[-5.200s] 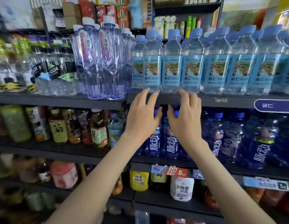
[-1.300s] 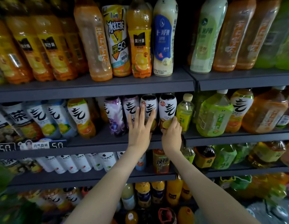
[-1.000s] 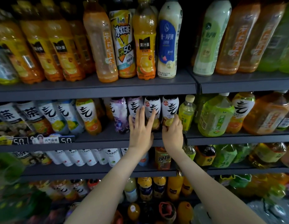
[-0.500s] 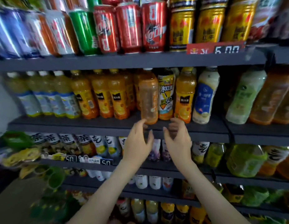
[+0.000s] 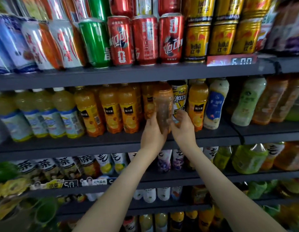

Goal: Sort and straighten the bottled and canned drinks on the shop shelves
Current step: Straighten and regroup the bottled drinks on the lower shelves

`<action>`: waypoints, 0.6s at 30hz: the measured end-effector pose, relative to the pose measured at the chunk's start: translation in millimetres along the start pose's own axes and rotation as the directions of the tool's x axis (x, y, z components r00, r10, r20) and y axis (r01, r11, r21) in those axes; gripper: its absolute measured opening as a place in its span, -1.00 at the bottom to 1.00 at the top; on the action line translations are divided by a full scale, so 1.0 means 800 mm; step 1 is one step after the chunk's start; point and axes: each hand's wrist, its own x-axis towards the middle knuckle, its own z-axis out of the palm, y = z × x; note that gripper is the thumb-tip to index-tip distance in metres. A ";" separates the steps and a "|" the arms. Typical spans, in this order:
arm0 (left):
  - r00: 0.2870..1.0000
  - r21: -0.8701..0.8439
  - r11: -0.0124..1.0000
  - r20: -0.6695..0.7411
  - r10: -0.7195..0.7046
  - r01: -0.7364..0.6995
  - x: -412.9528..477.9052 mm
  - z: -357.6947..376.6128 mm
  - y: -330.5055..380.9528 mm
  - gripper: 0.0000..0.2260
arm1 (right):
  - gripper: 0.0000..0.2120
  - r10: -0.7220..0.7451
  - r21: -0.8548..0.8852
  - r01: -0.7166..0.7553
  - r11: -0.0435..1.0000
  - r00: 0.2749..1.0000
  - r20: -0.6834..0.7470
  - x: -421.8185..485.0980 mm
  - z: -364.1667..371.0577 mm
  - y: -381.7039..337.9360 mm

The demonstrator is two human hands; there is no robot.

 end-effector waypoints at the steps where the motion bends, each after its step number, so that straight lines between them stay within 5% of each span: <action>1: 0.999 -0.008 0.999 -0.014 -0.038 0.038 0.004 0.002 0.002 -0.37 | -0.54 -0.005 -0.023 0.005 1.000 1.000 -0.004 0.000 -0.002 -0.001; 10: 0.987 -0.106 0.982 -0.025 -0.158 0.155 0.031 0.012 0.010 -0.42 | -0.45 0.080 -0.035 -0.077 0.996 0.993 0.089 0.007 -0.004 0.002; 18: 0.966 -0.283 0.946 -0.154 -0.209 0.160 0.023 0.007 -0.011 -0.51 | -0.40 0.032 -0.099 -0.030 0.995 0.999 0.022 0.014 -0.010 0.019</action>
